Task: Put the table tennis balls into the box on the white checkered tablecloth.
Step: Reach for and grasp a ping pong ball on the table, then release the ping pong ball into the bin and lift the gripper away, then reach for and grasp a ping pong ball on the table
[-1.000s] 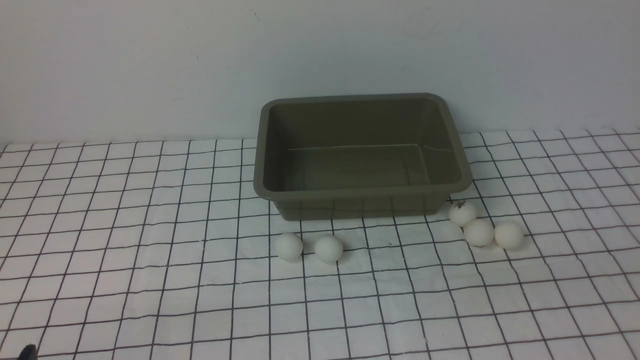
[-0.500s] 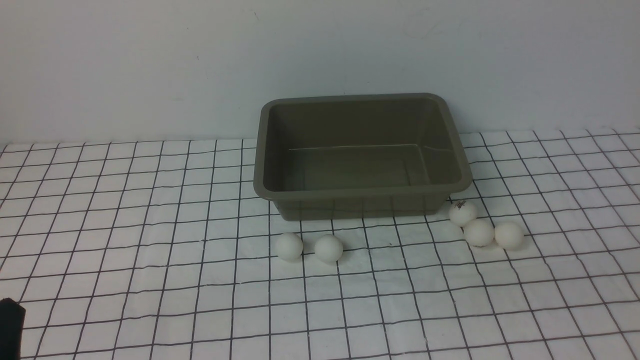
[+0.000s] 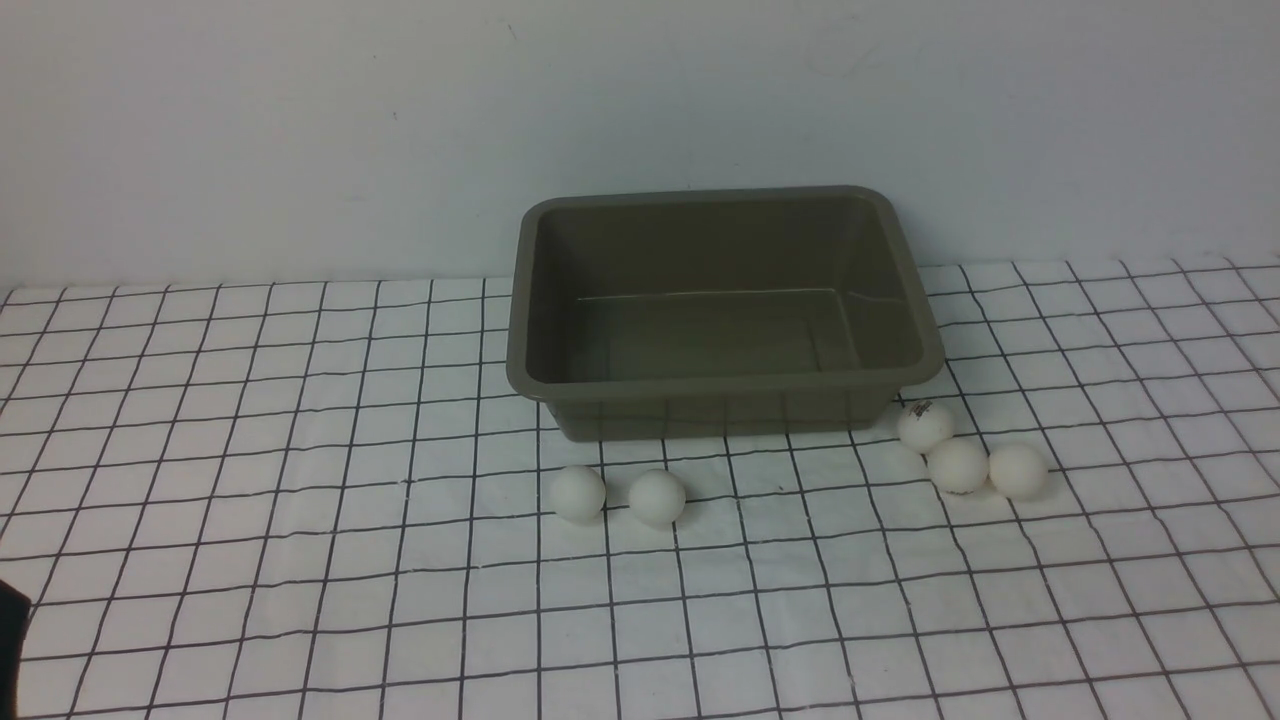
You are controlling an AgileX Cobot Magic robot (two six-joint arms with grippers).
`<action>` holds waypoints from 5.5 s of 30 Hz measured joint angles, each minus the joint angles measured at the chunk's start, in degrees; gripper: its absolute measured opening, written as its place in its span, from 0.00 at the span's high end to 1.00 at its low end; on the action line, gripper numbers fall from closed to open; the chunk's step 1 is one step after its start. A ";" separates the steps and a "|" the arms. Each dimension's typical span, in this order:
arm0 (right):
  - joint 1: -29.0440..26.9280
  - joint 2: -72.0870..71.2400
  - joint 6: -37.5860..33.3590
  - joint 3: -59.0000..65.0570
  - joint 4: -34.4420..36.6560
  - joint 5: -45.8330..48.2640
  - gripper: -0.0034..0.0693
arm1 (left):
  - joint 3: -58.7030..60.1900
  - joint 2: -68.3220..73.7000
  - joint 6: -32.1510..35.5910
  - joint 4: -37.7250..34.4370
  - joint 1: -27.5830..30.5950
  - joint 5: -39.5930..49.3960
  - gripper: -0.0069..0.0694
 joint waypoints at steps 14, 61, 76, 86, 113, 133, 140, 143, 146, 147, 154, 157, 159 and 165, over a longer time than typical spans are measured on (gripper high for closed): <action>0.00 13.94 -17.98 0.00 10.07 2.36 0.17 | -19.43 1.74 10.24 -4.60 0.00 19.32 0.30; 0.00 84.34 -35.31 -29.70 2.36 0.80 0.17 | -24.54 33.95 57.28 -30.02 0.00 17.73 0.30; 0.00 99.84 -29.05 -36.19 2.41 -6.14 0.20 | -24.54 33.95 58.74 -29.95 0.00 17.73 0.30; 0.00 107.24 -28.43 -39.86 2.52 -6.77 0.23 | -24.54 33.95 58.74 -29.90 0.00 19.53 0.30; 0.00 113.28 -28.43 -39.98 3.18 -9.96 0.26 | -24.54 33.95 58.93 -29.85 0.00 19.57 0.30; 2.26 105.34 -35.60 -52.08 16.92 -6.01 0.46 | -24.54 33.95 58.93 -29.85 0.00 19.59 0.30; 6.28 109.88 -44.00 -58.46 27.69 -2.58 0.46 | -24.54 33.95 58.93 -29.85 0.00 19.64 0.30; 6.81 111.82 -45.80 -58.71 28.09 -2.58 0.46 | -24.54 33.95 58.93 -29.85 0.00 19.72 0.30; 6.83 113.34 -46.36 -58.71 27.93 -2.69 0.46 | -24.54 33.95 58.93 -29.85 0.00 20.14 0.30; 6.83 113.48 -46.36 -58.71 27.80 -2.69 0.44 | -24.54 33.95 58.93 -29.85 0.00 20.31 0.30; 6.77 113.13 -46.81 -58.75 27.80 -4.37 0.24 | -24.54 33.95 58.93 -29.85 0.00 21.14 0.30; 6.41 110.01 -47.25 -58.75 25.46 -4.72 0.21 | -24.54 33.95 58.93 -29.85 0.00 21.14 0.30; 5.53 107.22 -46.13 -58.75 21.61 -4.21 0.22 | -24.54 33.95 58.93 -29.85 0.00 21.14 0.30; 0.39 101.06 -40.97 -58.77 7.27 4.54 0.28 | -24.54 33.95 58.93 -29.80 0.00 21.14 0.30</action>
